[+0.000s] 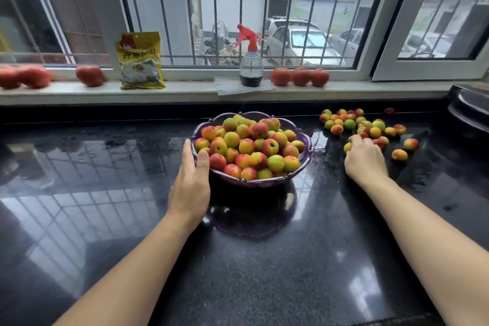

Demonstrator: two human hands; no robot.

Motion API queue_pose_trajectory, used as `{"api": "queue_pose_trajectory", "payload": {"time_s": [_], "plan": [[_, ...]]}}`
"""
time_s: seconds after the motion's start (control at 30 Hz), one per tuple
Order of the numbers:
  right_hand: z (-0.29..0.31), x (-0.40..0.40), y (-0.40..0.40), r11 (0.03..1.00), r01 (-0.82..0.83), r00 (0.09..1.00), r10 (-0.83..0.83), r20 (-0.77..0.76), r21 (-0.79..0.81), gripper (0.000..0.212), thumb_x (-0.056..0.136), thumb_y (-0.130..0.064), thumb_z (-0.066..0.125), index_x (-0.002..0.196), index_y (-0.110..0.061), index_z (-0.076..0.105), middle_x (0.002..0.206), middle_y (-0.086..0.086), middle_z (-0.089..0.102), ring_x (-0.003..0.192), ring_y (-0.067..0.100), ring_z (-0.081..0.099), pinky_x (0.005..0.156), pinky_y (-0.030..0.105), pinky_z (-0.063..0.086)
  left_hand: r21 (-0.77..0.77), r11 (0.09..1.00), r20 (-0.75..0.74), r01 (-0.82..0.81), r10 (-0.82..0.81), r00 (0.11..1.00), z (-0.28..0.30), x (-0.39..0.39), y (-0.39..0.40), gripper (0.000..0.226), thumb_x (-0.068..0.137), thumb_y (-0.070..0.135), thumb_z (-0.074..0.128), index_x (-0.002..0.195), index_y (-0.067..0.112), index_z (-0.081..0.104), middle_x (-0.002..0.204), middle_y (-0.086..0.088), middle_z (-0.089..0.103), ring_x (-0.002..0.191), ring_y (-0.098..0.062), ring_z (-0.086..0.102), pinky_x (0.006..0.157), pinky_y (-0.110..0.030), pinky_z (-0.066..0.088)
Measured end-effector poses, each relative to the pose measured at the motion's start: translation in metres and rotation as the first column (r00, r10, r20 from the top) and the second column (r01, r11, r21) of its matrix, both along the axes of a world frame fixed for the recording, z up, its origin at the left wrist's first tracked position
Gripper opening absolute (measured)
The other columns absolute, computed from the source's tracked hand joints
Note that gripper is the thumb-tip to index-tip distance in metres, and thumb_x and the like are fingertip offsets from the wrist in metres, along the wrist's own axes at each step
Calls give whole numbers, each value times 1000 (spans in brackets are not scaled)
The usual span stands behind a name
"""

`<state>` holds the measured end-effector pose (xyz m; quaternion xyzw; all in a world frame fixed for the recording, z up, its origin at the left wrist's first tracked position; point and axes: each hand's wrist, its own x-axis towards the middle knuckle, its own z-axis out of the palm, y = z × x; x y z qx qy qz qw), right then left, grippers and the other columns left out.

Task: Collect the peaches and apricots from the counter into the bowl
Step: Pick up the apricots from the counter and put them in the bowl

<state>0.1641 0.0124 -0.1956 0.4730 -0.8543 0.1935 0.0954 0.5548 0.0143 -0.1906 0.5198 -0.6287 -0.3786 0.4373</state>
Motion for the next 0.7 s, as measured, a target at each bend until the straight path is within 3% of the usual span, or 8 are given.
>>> {"api": "queue_pose_trajectory", "payload": {"time_s": [0.1,0.2,0.3,0.4,0.53,0.7], "plan": [[15,14,3,996,-34,999,37,29,-79,29,92,-13,63,118,-4,56,119,25,60,109,45,57,90,47,48,-8,1000,11,-10,10,1000,1,0,-1,90,90,82,16,167,38,2,174,10,20,159,-17,19,128,-57,15],[51,50,8,930,-130,961,204,187,-345,27,90,-25,69,112,-10,61,106,11,68,99,33,63,79,34,49,-19,1000,-3,-11,11,1000,1,-1,-1,88,91,79,17,167,37,4,173,10,21,159,-16,19,129,-55,16],[91,118,22,763,-414,759,590,274,-496,32,88,-40,72,116,-28,62,97,-16,67,95,2,65,74,13,47,-22,1000,-42,-15,14,999,0,1,-1,85,93,75,18,168,36,9,172,11,24,158,-12,20,130,-50,16],[104,177,34,643,-678,612,762,211,-356,35,83,-51,69,116,-38,66,100,-15,68,97,0,64,86,21,51,-20,1000,-71,-24,23,997,0,4,-1,82,94,72,20,168,36,14,171,13,26,157,-9,21,130,-46,15],[90,210,29,655,-740,656,753,52,-154,33,88,-51,67,119,-38,63,102,-11,58,101,11,56,90,35,50,-24,999,-84,-23,21,996,-1,7,0,79,95,68,24,167,36,18,170,12,30,155,-8,24,127,-35,19],[79,211,21,669,-713,681,732,17,-211,32,92,-42,64,121,-28,63,109,-5,67,113,15,52,97,42,49,-22,1000,-77,-11,10,997,-2,6,-1,79,94,67,26,167,36,17,169,8,32,155,-12,27,122,-33,21]]}}
